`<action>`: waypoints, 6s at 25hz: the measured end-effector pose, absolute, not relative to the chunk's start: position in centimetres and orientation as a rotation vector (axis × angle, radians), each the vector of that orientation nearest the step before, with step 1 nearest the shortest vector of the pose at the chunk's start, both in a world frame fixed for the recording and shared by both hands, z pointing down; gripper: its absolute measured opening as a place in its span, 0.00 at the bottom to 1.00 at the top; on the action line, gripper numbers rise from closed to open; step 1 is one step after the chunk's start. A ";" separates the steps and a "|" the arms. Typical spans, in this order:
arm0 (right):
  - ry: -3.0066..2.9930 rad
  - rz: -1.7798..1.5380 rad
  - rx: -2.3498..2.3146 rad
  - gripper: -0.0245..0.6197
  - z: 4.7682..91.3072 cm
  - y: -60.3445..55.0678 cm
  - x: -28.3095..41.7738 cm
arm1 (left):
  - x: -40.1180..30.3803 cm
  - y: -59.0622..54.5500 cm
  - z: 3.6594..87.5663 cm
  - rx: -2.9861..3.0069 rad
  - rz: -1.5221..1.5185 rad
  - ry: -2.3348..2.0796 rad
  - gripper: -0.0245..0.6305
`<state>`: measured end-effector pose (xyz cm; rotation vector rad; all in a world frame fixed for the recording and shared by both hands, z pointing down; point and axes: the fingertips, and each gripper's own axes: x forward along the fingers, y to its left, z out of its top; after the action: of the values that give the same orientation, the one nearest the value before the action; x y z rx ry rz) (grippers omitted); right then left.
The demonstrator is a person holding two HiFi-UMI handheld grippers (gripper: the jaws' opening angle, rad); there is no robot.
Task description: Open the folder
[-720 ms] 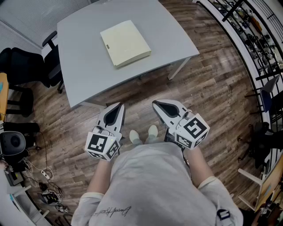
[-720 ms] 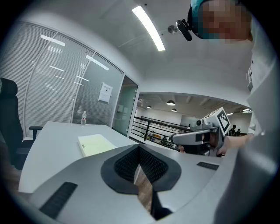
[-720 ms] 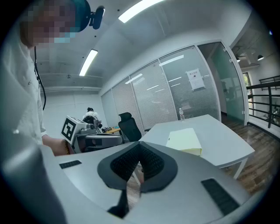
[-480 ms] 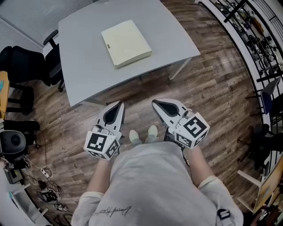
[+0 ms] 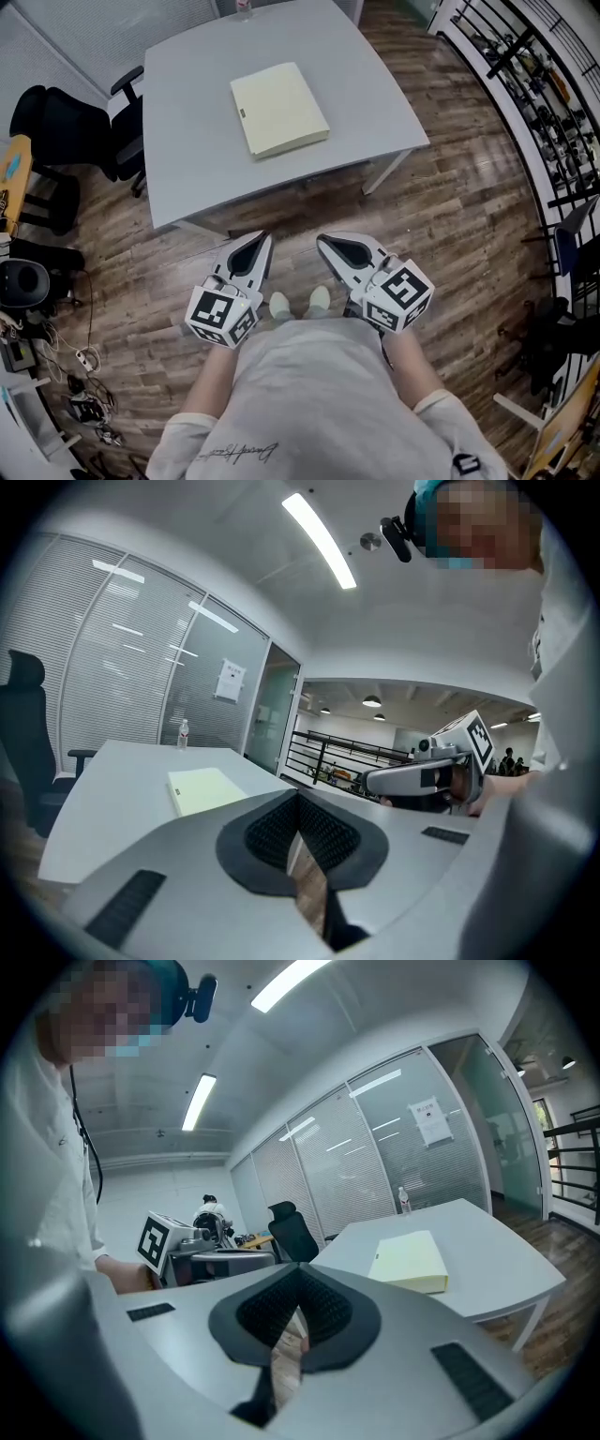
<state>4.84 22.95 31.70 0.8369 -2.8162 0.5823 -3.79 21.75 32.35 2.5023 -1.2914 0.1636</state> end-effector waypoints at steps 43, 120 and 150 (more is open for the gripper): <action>-2.757 0.574 0.920 0.07 34.3 5.3 -1.4 | -8.9 3.9 33.5 2.555 0.175 -1.269 0.05; -2.442 0.242 0.568 0.14 47.0 -2.6 -4.6 | -12.8 -1.0 44.8 2.322 0.331 -1.406 0.05; -2.129 -0.373 0.341 0.33 55.4 -0.7 -6.9 | -13.3 -0.7 49.4 2.206 0.366 -1.403 0.05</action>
<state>-6.86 -0.71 55.41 0.3415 -2.1295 -0.3731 -13.30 -0.66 49.38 2.2062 -1.4026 0.3661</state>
